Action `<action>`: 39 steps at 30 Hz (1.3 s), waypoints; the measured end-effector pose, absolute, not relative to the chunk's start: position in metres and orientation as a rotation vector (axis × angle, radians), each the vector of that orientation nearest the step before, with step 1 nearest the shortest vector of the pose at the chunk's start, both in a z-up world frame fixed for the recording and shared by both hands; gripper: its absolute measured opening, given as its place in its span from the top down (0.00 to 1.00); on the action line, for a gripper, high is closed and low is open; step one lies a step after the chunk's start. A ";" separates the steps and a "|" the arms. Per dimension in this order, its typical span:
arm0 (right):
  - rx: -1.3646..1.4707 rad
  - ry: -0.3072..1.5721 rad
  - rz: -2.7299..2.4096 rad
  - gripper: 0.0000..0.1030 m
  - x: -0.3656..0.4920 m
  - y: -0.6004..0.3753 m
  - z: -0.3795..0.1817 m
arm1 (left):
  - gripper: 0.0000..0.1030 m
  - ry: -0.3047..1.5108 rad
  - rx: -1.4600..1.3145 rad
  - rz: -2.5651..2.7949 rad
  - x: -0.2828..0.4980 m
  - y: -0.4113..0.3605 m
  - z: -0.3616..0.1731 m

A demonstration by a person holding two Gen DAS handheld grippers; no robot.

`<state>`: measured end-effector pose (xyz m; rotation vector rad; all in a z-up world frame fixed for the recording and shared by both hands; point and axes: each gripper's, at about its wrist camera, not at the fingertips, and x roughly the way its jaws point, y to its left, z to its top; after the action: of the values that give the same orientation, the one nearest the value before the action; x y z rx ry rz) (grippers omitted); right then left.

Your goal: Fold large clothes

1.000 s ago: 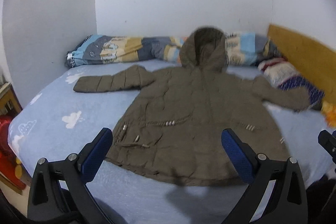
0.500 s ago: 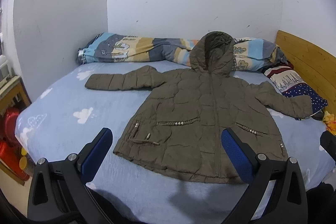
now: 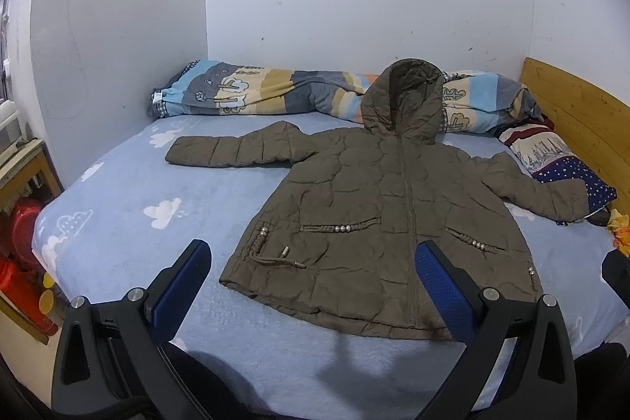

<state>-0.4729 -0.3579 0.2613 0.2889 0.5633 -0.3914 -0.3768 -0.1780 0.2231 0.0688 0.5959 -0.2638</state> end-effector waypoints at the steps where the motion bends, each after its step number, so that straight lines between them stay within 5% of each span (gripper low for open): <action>1: 0.287 0.563 -0.390 0.00 -0.474 -0.357 0.262 | 0.00 0.593 0.071 -0.264 -0.378 -0.177 0.223; 25: 0.348 0.565 -0.435 0.00 -0.491 -0.382 0.254 | 0.00 0.584 0.124 -0.303 -0.373 -0.202 0.221; 39: 0.503 0.672 -0.516 0.00 -0.448 -0.461 0.203 | 0.00 0.527 0.132 -0.418 -0.240 -0.290 0.228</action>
<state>-0.4479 -0.4611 0.2035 0.5026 0.6715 -0.5157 -0.2399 -0.2899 0.2283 0.1323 0.5266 -0.4184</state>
